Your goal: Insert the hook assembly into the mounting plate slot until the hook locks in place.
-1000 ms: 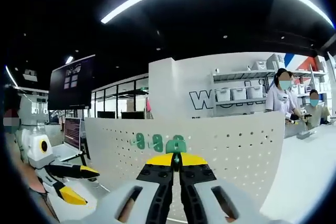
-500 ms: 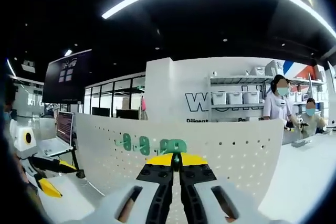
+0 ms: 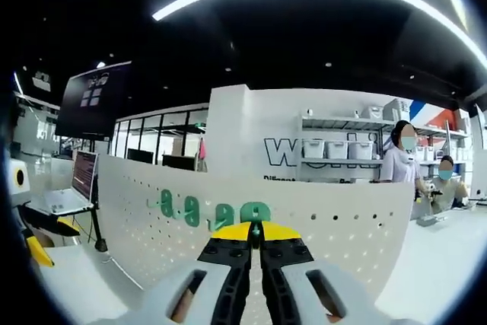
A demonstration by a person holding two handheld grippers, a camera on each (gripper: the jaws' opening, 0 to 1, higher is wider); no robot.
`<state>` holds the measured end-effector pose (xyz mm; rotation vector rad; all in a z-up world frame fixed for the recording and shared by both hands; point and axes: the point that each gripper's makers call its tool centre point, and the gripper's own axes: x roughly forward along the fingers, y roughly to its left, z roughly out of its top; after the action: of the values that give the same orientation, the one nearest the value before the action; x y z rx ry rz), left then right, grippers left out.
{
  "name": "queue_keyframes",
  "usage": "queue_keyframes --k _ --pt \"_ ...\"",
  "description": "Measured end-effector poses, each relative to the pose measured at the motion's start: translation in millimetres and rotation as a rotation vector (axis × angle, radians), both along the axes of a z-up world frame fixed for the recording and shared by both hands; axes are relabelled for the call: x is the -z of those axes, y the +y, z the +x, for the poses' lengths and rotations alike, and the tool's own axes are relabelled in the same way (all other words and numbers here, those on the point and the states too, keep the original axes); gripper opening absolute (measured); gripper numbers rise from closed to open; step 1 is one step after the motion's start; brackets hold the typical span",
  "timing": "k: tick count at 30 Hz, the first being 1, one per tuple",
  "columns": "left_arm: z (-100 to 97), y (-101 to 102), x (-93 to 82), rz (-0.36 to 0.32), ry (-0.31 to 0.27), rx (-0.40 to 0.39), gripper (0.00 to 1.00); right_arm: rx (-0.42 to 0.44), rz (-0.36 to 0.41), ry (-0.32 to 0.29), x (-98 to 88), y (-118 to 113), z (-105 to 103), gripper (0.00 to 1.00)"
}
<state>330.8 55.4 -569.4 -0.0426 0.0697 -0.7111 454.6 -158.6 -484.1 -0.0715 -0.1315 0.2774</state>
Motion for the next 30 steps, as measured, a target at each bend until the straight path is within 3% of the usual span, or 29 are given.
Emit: queue_keyframes --k 17,30 --pt "-10.2 18.1 -7.9 -0.028 0.013 -0.055 0.65 0.029 -0.003 -0.023 2.3 -2.0 27.8 0.01" --pt "-13.0 26.7 -3.4 -0.032 0.027 -0.08 0.64 0.03 -0.001 -0.023 12.8 1.0 36.6 0.01"
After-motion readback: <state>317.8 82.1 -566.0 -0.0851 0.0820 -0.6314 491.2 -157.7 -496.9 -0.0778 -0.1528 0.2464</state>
